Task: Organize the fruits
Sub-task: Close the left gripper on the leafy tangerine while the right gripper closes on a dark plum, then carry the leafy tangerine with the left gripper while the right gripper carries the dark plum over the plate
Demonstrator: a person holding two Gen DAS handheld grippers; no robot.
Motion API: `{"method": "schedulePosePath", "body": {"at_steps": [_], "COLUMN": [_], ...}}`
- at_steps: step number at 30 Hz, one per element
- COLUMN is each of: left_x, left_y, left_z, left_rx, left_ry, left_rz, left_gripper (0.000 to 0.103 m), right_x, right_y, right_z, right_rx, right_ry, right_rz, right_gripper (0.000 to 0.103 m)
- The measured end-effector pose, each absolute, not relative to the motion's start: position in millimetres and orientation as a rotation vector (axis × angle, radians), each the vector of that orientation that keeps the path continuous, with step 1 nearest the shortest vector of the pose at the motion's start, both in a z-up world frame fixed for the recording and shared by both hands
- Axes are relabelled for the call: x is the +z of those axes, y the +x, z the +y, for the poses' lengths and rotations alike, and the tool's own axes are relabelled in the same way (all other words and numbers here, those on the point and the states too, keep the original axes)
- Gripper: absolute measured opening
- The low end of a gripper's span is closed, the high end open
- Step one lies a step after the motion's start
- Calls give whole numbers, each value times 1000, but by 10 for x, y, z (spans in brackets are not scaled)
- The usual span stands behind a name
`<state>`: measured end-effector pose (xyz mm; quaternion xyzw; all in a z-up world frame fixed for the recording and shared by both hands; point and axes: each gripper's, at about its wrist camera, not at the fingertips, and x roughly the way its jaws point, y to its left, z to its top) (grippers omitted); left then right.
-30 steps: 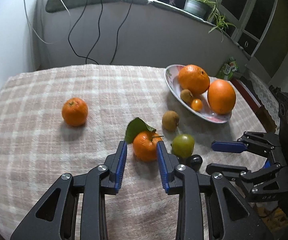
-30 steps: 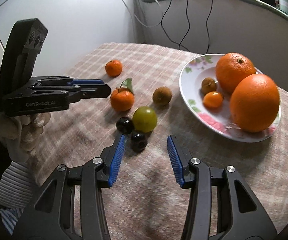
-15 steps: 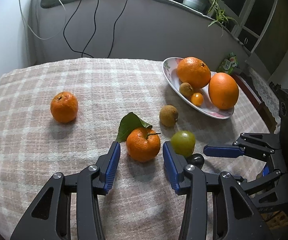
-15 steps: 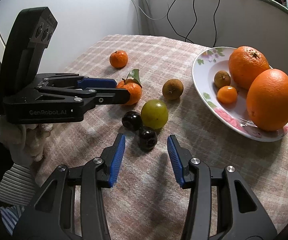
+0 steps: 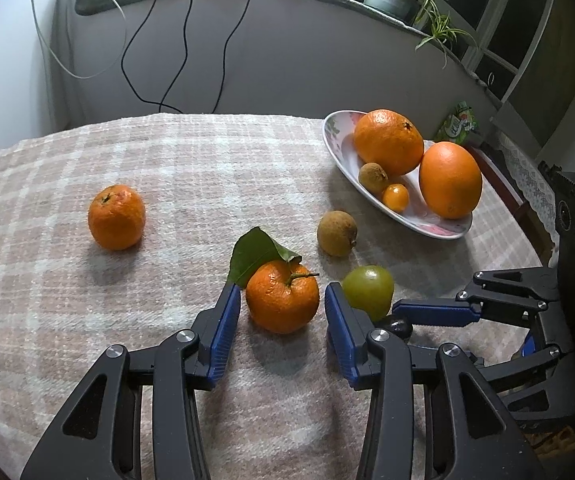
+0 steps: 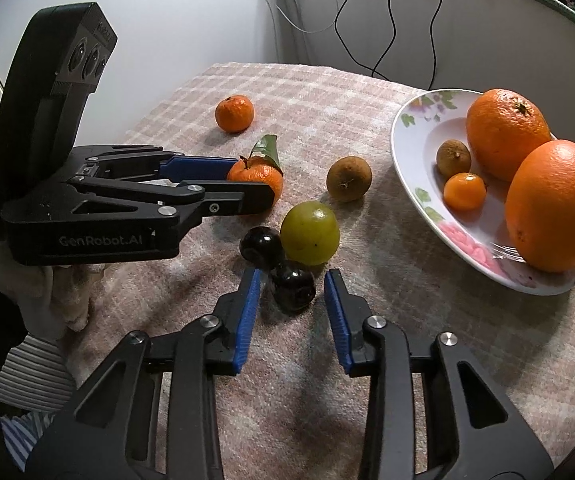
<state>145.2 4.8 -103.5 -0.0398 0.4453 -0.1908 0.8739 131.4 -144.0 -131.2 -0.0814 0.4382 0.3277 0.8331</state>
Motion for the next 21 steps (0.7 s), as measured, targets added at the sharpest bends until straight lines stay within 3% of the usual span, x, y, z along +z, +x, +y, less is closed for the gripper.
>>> {"method": "schedulePosePath", "body": {"at_steps": [2,21], "left_x": [-1040,-941], "left_y": [1453,1432], "left_z": [43,69], "left_rx": [-399,-389], "left_ry": [-81,-82], "left_rz": [930,891], "left_gripper": [37,36], "right_x": [-1322,-1205], "right_y": [1316,1257], "right_z": [-1436,-1612], "right_rx": [695,685], "right_ry": [-175,-138], "right_rz": [933,904], "right_gripper": [28,25]}}
